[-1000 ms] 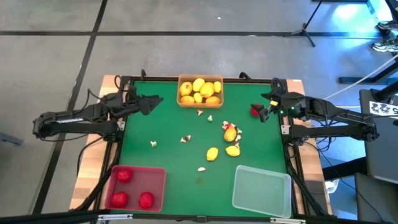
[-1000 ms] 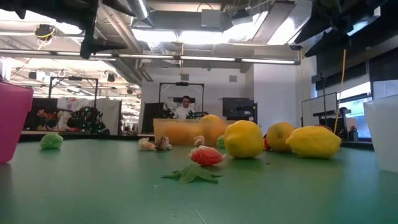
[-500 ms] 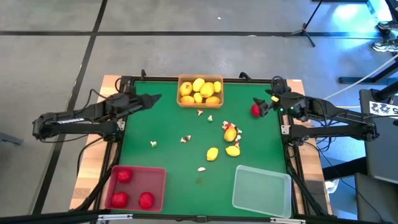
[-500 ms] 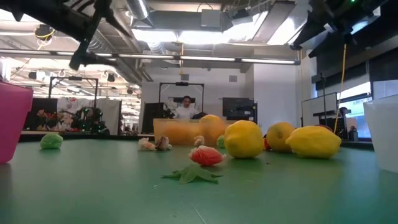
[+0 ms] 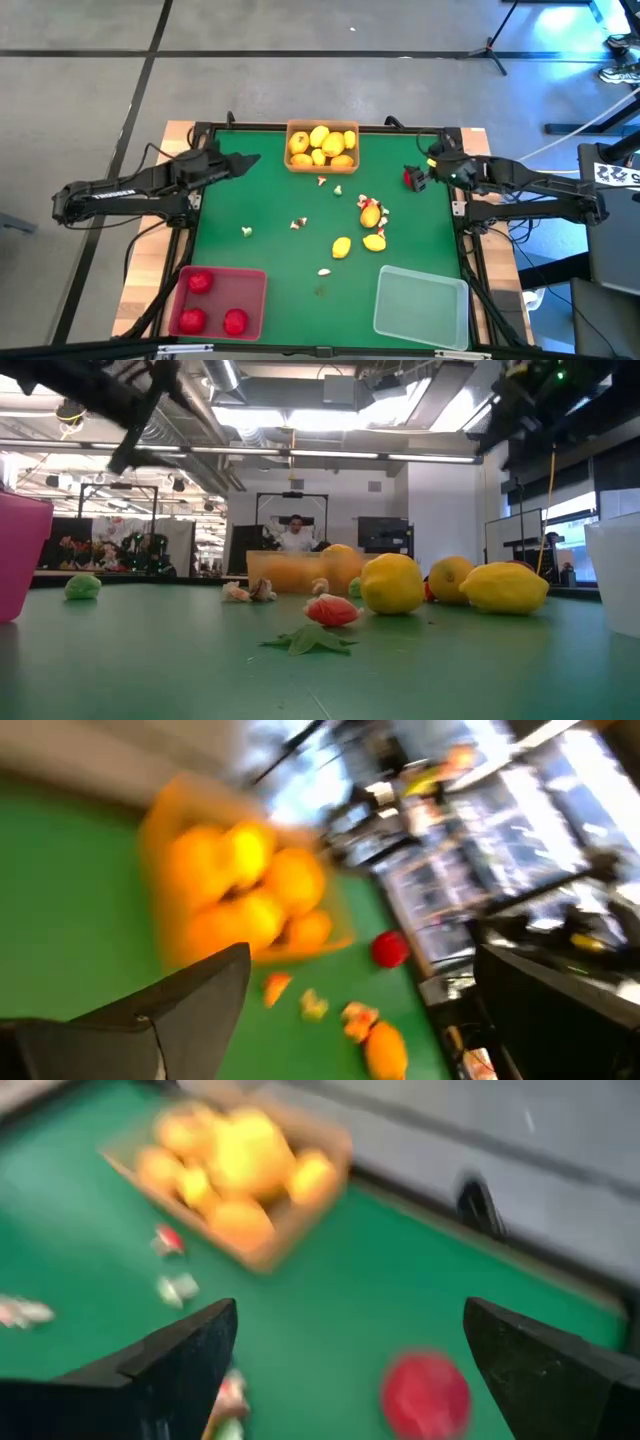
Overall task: Sort produce into baskets
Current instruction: Put the tomato into the red bin
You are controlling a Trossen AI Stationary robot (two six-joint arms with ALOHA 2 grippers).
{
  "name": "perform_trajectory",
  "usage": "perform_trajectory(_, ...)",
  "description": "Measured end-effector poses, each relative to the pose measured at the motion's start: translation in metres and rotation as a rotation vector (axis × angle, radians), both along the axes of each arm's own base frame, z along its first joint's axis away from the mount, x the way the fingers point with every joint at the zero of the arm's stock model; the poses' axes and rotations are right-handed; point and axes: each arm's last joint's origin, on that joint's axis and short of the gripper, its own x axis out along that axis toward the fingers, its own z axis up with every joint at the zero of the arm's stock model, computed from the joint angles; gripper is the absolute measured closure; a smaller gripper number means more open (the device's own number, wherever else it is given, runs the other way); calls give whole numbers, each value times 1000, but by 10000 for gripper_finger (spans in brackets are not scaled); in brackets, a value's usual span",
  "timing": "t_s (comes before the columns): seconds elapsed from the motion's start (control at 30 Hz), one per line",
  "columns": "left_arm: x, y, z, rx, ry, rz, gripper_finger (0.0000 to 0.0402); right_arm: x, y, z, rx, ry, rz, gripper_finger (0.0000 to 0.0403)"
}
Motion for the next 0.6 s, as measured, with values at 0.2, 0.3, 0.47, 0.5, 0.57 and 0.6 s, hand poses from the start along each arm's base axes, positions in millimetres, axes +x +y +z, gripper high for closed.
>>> perform_trajectory(0.2,2,3,23,219,-111,38,25,-2,-7,-17,198,156,4,17)
perform_trajectory(0.3,2,3,23,256,-86,58,25,5,-11,-21,228,188,36,17)
perform_trajectory(0.47,1,3,18,238,-33,54,25,12,-26,-25,336,217,-129,17)
perform_trajectory(0.5,1,3,16,230,-19,53,25,13,-30,-25,354,235,-163,17)
perform_trajectory(0.57,1,3,14,222,1,51,25,12,-37,-30,373,330,-236,17)
perform_trajectory(0.6,1,3,13,211,4,52,25,12,-40,-33,379,374,-267,17)
